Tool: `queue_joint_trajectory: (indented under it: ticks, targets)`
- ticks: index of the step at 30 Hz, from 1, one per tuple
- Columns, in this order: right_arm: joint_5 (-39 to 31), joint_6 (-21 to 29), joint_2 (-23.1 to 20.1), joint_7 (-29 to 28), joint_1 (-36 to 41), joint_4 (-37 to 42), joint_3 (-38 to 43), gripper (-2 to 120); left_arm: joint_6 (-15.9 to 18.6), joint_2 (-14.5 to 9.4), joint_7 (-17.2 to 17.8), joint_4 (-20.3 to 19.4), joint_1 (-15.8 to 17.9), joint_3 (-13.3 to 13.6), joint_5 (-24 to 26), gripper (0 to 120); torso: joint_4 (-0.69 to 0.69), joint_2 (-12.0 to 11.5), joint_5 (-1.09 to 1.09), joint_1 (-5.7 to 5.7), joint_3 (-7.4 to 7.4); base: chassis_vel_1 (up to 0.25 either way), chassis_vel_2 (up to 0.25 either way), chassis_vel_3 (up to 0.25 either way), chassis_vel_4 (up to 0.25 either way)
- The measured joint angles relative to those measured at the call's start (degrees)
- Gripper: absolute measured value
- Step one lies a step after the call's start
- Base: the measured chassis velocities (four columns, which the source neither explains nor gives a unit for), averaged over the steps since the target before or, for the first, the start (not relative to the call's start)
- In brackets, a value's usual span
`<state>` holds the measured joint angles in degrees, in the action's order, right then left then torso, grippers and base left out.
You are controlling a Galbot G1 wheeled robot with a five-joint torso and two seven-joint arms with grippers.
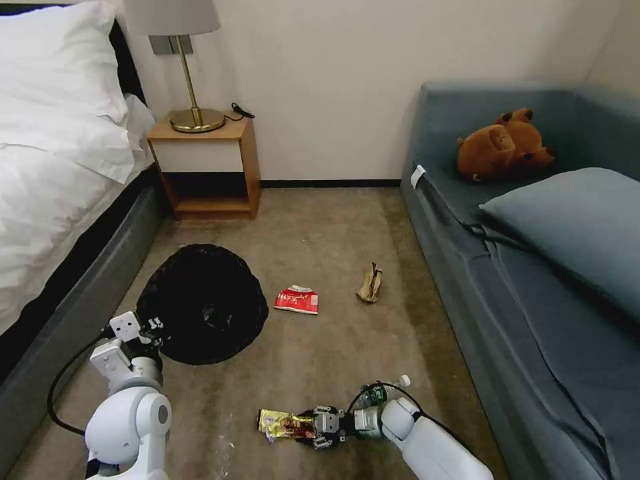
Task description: Pick up the trash bin, then pick up the garbage on the floor and place it into the trash bin.
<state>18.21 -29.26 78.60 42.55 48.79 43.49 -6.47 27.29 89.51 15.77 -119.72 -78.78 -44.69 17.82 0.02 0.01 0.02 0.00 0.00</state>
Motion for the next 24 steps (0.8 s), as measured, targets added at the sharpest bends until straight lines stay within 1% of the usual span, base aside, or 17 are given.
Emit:
queue_joint_trajectory:
  ticks: [1, 3, 4, 5, 7, 8, 9, 11, 20, 24]
  targets:
    - [0.0, 0.0, 0.0, 0.0, 0.0, 0.0, 0.0, 37, 0.0, 0.0, 0.0, 0.0, 0.0, 0.0, 0.0, 2, 0.0, 0.0, 0.0, 0.0, 0.0, 0.0, 0.0, 0.0, 0.0]
    - [0.05, -0.09, -0.03, -0.01, 0.23, 0.04, 0.07, 30, 0.01, 0.01, -0.01, 0.01, 0.03, 0.11, -0.01, 2, 0.0, 0.0, 0.0, 0.0, 0.0, 0.0, 0.0, 0.0, 0.0]
    - [0.07, -0.17, -0.03, -0.04, 0.32, 0.02, 0.16, 24, 0.0, 0.01, -0.02, 0.05, 0.07, 0.13, -0.02, 2, 0.0, 0.0, 0.02, 0.0, 0.0, 0.0, 0.0, 0.0, 0.0]
    - [0.07, -0.17, -0.03, -0.04, 0.32, 0.02, 0.16, 24, 0.0, 0.01, -0.02, 0.05, 0.07, 0.13, -0.02, 2, 0.0, 0.0, 0.02, 0.0, 0.0, 0.0, 0.0, 0.0, 0.0]
    - [0.11, -0.28, -0.04, -0.19, 0.46, 0.0, 0.36, 15, 0.0, 0.03, -0.02, 0.15, 0.13, 0.13, -0.08, 2, 0.0, -0.01, 0.01, 0.0, 0.0, 0.0, 0.0, 0.0, 0.0]
    - [0.16, -0.34, -0.07, -0.28, 0.5, -0.01, 0.44, 8, 0.0, 0.04, -0.01, 0.18, 0.14, 0.17, -0.11, 2, 0.0, -0.01, 0.0, 0.0, 0.0, 0.0, 0.0, 0.0, 0.0]
    - [0.16, -0.34, -0.07, -0.28, 0.5, -0.01, 0.44, 8, 0.0, 0.04, -0.01, 0.18, 0.14, 0.17, -0.11, 2, 0.0, -0.01, 0.0, 0.0, 0.0, 0.0, 0.0, 0.0, 0.0]
    - [0.16, -0.37, -0.12, -0.4, 0.64, 0.13, 0.59, 0, 0.01, 0.05, -0.02, 0.26, 0.14, 0.2, -0.15, 2, -0.01, -0.01, -0.01, 0.0, 0.0, 0.0, 0.0, 0.0, 0.0]
    - [0.05, -0.41, -0.37, -0.59, 1.0, 0.9, 0.64, 0, -0.16, -0.01, -0.02, 0.58, 0.18, 0.18, -0.14, 2, -0.01, -0.01, -0.02, 0.0, 0.0, 0.0, 0.0, 0.0, 0.0]
    - [-1.41, -0.31, -1.0, -1.33, 1.59, 3.17, 0.8, 0, -0.68, -0.04, -0.06, 1.21, 0.13, 0.14, -0.14, 2, -0.03, -0.02, -0.04, 0.0, 0.0, 0.0, 0.0, 0.0, 0.0]
